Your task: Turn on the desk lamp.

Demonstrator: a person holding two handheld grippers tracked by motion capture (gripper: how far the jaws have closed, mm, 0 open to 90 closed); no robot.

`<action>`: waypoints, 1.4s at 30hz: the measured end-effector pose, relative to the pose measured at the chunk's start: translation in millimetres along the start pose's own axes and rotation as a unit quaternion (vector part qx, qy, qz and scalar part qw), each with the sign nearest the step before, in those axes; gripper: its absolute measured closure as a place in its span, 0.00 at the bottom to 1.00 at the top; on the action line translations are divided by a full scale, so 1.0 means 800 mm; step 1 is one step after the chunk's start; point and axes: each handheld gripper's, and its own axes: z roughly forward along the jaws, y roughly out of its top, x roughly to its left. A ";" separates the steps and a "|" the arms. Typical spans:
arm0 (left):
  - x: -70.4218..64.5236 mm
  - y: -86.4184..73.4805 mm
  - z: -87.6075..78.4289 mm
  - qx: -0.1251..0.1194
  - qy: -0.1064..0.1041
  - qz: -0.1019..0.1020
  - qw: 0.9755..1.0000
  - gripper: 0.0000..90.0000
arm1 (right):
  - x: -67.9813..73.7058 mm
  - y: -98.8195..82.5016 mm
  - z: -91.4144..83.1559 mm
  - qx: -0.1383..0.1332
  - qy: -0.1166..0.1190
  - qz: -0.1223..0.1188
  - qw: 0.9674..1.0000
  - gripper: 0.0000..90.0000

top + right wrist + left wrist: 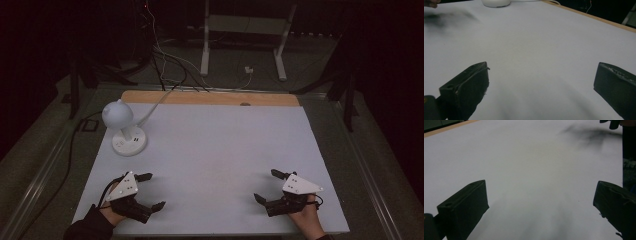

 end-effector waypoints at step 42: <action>-0.021 0.029 0.008 0.031 -0.066 0.033 0.997 0.00 | 0.010 0.015 -0.007 -0.006 0.011 -0.019 1.000 0.00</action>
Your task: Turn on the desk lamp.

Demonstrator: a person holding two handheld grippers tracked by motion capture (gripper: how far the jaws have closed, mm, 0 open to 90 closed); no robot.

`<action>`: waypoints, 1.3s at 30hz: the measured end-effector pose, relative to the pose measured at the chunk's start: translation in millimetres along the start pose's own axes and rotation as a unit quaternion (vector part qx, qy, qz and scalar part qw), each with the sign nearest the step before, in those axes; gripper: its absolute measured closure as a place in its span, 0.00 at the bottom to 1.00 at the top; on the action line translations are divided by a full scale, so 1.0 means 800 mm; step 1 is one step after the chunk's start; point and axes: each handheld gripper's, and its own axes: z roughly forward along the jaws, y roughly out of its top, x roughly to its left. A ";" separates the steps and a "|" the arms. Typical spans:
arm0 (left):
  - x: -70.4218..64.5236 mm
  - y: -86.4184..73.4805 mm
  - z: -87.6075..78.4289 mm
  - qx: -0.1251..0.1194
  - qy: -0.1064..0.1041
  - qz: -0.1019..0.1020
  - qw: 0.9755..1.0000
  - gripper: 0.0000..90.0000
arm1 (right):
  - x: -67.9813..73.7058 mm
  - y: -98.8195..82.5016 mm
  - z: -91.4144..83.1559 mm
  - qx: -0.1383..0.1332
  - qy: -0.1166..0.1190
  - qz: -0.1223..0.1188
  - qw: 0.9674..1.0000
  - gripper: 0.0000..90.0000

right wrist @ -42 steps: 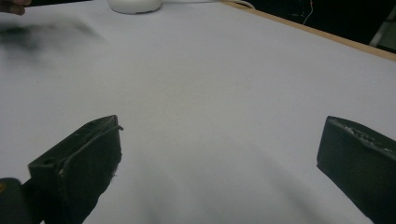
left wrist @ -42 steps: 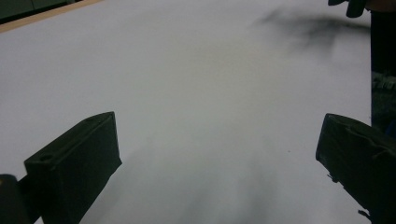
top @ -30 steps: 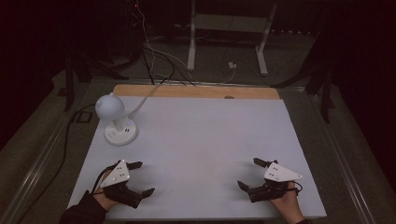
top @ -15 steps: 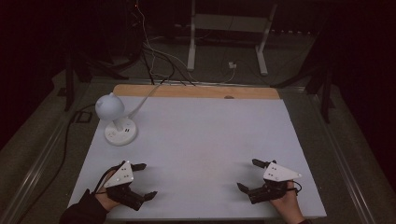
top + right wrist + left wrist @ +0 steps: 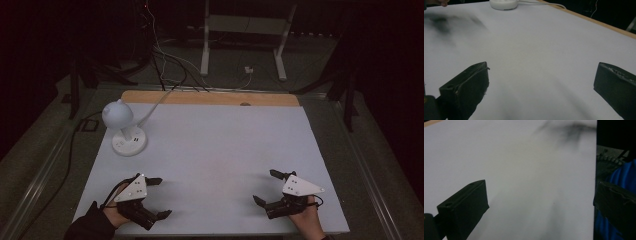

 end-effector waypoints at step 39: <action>0.024 0.050 -0.039 -0.053 0.077 -0.029 0.995 0.00 | 0.004 0.003 -0.003 -0.012 -0.011 -0.008 1.000 0.00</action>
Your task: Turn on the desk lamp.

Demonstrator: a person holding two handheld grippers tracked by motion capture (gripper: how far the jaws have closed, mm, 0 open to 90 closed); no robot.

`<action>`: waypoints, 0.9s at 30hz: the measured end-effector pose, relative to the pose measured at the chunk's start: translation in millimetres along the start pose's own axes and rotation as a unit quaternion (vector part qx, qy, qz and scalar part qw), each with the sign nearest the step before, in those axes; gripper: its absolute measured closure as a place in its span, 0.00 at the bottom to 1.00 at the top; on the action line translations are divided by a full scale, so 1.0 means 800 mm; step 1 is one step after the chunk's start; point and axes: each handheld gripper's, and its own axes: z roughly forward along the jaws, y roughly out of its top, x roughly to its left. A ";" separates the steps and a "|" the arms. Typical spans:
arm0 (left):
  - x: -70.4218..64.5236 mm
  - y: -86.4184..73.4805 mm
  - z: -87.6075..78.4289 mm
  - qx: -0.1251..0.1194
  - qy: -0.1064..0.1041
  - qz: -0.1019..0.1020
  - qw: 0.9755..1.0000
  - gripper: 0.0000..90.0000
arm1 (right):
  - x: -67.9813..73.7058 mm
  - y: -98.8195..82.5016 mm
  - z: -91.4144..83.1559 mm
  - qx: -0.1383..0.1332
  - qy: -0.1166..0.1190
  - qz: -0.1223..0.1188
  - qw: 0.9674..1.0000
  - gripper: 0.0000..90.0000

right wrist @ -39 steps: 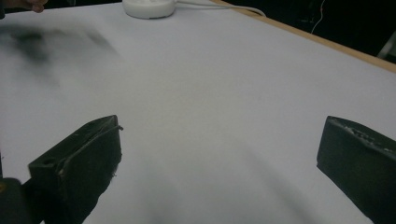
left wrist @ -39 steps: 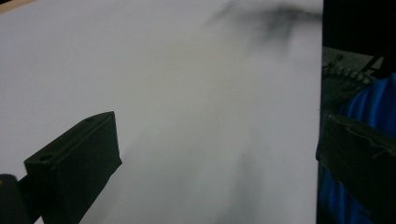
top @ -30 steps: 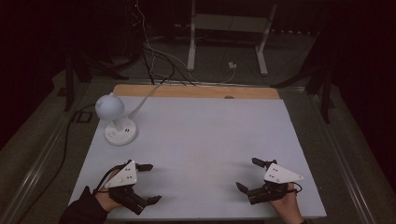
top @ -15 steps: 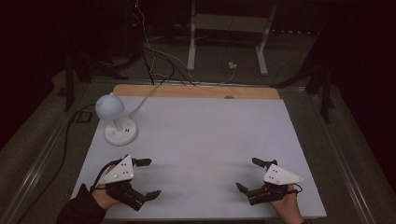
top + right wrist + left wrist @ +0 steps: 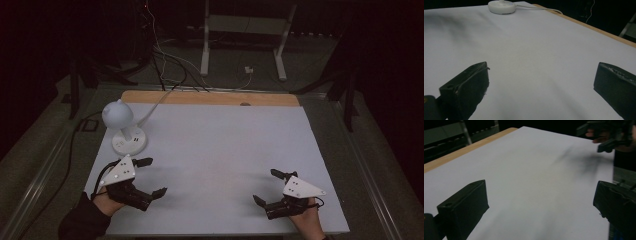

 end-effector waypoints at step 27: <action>0.047 -0.007 0.005 0.004 0.136 -0.077 0.988 0.00 | -0.002 -0.001 -0.002 -0.003 -0.002 0.008 1.000 0.00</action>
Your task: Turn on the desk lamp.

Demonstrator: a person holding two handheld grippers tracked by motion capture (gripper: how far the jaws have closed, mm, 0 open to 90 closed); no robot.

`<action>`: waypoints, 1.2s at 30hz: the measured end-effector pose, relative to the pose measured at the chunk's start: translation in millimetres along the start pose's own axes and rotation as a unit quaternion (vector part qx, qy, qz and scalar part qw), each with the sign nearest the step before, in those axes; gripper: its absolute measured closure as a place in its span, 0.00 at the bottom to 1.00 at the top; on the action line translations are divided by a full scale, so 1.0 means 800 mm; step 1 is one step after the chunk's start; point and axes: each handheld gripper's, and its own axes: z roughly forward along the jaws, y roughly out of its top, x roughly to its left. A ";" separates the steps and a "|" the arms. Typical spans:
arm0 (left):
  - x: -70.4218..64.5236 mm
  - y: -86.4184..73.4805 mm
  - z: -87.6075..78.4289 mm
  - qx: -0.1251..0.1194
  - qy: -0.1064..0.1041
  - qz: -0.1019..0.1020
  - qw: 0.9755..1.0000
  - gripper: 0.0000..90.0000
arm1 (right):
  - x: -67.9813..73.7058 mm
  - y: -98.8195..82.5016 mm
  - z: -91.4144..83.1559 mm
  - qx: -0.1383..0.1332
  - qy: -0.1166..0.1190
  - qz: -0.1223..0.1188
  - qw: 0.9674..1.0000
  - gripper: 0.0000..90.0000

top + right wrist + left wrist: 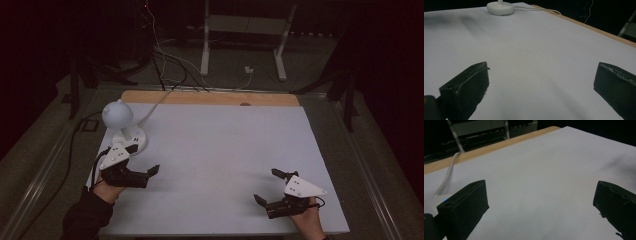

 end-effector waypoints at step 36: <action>0.031 -0.006 0.045 0.013 0.228 -0.084 0.970 0.00 | -0.001 0.000 -0.003 -0.006 -0.005 0.004 1.000 0.00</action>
